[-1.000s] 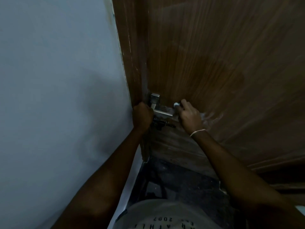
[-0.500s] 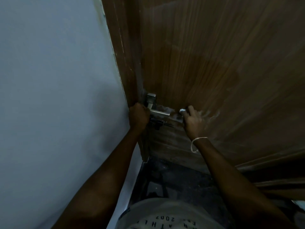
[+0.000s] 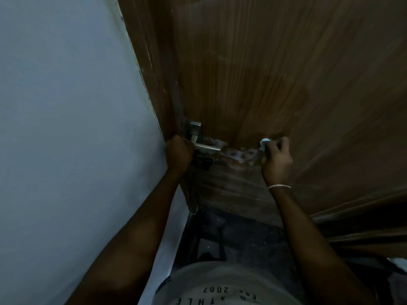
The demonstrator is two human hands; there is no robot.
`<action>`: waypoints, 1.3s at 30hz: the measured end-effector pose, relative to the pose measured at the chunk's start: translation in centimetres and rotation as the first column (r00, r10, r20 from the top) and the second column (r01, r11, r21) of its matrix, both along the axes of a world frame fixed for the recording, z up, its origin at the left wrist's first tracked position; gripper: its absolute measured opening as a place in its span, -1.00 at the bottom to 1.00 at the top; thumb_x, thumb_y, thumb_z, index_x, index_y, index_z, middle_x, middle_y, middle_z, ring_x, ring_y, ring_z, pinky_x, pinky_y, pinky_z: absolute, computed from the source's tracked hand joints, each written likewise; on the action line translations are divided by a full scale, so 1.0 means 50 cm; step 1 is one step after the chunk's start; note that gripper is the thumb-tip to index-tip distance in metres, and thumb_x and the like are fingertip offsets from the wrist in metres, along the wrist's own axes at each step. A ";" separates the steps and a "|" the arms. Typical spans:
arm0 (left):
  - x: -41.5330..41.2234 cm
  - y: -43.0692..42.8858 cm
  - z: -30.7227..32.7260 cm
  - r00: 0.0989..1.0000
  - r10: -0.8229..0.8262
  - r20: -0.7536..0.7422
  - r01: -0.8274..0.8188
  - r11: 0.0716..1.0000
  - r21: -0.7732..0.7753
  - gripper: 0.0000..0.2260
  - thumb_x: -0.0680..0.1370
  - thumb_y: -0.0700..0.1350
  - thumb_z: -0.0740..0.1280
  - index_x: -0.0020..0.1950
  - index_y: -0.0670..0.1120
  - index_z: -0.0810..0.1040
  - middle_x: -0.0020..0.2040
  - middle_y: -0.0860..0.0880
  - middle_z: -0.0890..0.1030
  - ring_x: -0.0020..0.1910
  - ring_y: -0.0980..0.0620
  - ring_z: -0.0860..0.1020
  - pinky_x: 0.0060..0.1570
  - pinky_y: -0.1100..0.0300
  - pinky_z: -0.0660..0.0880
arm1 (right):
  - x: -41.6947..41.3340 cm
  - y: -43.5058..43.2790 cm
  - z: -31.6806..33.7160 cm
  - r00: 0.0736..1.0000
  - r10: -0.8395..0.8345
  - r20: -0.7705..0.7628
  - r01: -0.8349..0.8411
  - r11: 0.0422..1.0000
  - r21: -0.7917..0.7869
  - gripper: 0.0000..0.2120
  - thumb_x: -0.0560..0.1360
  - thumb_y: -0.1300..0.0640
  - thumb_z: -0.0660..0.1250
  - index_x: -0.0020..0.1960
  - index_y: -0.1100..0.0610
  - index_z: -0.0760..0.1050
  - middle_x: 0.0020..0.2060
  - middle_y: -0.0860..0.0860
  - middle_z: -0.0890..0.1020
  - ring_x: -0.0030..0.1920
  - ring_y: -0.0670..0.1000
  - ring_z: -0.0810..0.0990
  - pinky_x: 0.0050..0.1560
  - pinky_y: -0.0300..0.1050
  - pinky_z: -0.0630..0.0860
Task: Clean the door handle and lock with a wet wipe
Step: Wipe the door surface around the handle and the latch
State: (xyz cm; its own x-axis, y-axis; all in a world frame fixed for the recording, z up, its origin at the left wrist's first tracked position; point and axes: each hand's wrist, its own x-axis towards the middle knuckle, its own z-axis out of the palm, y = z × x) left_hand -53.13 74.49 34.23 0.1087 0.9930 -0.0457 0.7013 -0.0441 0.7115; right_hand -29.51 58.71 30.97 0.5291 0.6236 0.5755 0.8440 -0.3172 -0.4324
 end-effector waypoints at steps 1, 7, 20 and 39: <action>0.000 0.000 0.000 1.000 -0.011 0.003 0.011 1.000 0.005 -0.83 0.58 -0.16 0.35 -0.02 -0.26 0.65 -0.10 -0.18 0.69 -0.12 -0.10 0.67 -0.15 0.12 0.58 | -0.005 0.004 -0.004 1.000 0.009 0.012 -0.009 1.000 -0.016 -0.71 0.42 0.37 0.32 0.07 0.10 0.57 -0.05 0.05 0.41 -0.14 0.03 0.47 -0.19 -0.23 0.36; -0.005 -0.004 0.003 0.999 -0.036 0.020 0.036 0.999 0.020 -0.83 0.56 -0.17 0.37 -0.03 -0.29 0.63 -0.11 -0.20 0.68 -0.12 -0.12 0.67 -0.12 0.06 0.63 | 0.018 -0.029 -0.020 1.000 0.003 -0.021 -0.003 1.000 -0.011 -0.73 0.42 0.34 0.34 0.06 0.09 0.59 -0.05 0.06 0.43 -0.18 0.04 0.49 -0.25 -0.11 0.49; -0.008 -0.020 0.029 0.996 -0.088 0.007 0.088 0.995 0.038 -0.79 0.58 -0.20 0.35 -0.03 -0.37 0.63 -0.09 -0.28 0.68 -0.08 -0.21 0.67 -0.01 -0.05 0.62 | -0.003 -0.015 -0.014 0.998 0.055 -0.024 -0.057 0.995 -0.082 -0.79 0.51 0.27 0.39 0.13 0.12 0.59 -0.01 0.12 0.47 -0.22 0.04 0.51 -0.28 -0.20 0.45; -0.002 -0.027 0.054 0.997 -0.063 -0.039 0.063 0.998 -0.001 -0.82 0.59 -0.20 0.34 -0.03 -0.31 0.66 -0.09 -0.22 0.70 -0.10 -0.14 0.69 -0.01 -0.01 0.65 | -0.041 0.009 -0.067 0.974 -0.031 -0.226 0.032 0.999 0.003 -0.84 0.49 0.26 0.31 0.02 0.12 0.61 -0.06 0.08 0.47 -0.22 0.03 0.48 -0.30 -0.15 0.45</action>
State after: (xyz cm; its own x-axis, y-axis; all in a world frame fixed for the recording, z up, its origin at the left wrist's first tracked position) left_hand -53.22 73.17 36.95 0.1689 0.9843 -0.0510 0.7241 -0.0887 0.6839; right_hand -31.57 59.16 27.63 0.6651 0.6012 0.4429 0.7141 -0.3385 -0.6128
